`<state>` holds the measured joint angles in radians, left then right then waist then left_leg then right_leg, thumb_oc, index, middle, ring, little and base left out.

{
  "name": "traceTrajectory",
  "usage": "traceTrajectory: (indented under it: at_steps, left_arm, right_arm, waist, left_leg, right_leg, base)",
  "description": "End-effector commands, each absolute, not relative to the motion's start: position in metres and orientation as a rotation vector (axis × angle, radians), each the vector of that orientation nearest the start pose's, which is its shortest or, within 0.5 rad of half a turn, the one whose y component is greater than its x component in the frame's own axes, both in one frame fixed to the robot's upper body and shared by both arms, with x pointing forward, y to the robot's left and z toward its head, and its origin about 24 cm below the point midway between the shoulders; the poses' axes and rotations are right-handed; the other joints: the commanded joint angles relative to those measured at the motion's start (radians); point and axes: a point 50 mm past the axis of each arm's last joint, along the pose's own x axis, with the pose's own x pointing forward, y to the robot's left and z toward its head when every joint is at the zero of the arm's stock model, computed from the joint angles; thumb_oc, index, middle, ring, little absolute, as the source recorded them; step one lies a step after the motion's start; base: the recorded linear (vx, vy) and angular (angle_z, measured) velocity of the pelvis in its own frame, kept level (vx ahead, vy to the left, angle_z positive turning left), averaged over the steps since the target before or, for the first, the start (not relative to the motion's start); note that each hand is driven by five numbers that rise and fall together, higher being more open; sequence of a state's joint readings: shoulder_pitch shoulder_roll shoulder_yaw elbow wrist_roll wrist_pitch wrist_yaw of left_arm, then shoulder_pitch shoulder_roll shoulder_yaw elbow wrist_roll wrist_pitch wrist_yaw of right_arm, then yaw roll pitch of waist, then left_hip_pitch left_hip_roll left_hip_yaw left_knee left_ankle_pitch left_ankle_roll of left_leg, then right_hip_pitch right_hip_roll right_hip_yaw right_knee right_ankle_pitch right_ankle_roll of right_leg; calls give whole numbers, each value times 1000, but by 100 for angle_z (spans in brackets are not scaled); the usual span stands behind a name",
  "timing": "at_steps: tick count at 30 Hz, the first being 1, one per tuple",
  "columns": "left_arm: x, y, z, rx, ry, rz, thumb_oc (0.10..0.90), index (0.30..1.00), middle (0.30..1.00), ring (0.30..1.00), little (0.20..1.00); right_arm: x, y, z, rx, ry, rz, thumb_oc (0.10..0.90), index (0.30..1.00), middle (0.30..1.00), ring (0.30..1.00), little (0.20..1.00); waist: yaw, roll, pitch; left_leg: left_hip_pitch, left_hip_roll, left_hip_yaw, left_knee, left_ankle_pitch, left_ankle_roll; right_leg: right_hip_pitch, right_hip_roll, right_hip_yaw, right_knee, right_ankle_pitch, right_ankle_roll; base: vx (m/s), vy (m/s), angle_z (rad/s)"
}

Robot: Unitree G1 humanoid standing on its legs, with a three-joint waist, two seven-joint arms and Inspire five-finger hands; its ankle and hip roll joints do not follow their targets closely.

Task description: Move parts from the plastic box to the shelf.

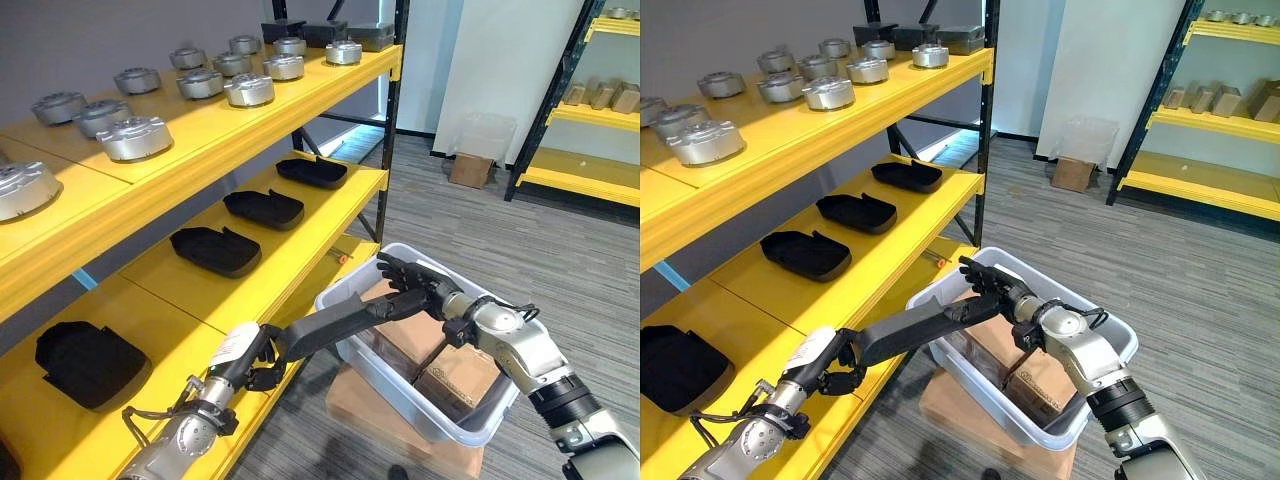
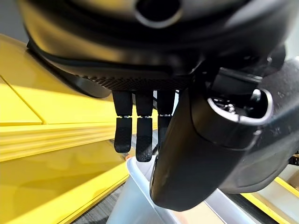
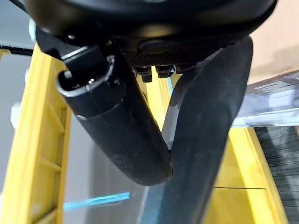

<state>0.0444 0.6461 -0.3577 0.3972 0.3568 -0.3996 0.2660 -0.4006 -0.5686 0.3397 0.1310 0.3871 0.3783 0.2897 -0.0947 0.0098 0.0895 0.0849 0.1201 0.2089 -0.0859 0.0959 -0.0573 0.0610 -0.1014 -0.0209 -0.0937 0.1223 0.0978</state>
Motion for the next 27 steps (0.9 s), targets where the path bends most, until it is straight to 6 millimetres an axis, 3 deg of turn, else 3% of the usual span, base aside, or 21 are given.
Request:
traceTrajectory:
  at_steps: [1, 10, 17, 27]
  left_arm:
    - [260, 192, 75, 817, -487, -255, 400, 300, 300, 300, 300]
    - [260, 192, 75, 820, -492, -251, 400, 300, 300, 300, 300]
    - [262, 189, 77, 810, -501, -258, 400, 300, 300, 300, 300]
    - [261, 187, 78, 800, -502, -258, 400, 300, 300, 300, 300]
  right_arm:
    - [330, -122, 164, -421, -101, 721, 900, 1000, 1000, 1000, 1000]
    - [321, -122, 176, -683, -164, 791, 900, 1000, 1000, 1000, 1000]
    - [321, -117, 192, -704, -259, 766, 900, 1000, 1000, 1000, 1000]
    - [325, -116, 196, -670, -268, 684, 900, 1000, 1000, 1000, 1000]
  waist:
    - [18, -23, -8]
    - [12, -30, -12]
    - [14, -32, -11]
    - [18, -27, -12]
  left_leg:
    - [74, -39, -40, 0, -172, 43]
    - [75, -38, -37, -1, -172, 40]
    - [75, -37, -37, -1, -174, 40]
    - [77, -37, -41, -1, -176, 40]
  right_leg:
    - [19, -16, 7, 11, -65, 31]
    - [19, -17, 7, 10, -61, 35]
    - [19, -18, 5, 10, -61, 36]
    - [21, -17, 7, 12, -64, 35]
  base:
    - [0, 0, 0]
    - [0, 0, 0]
    - [0, 0, 0]
    - [1, 1, 1]
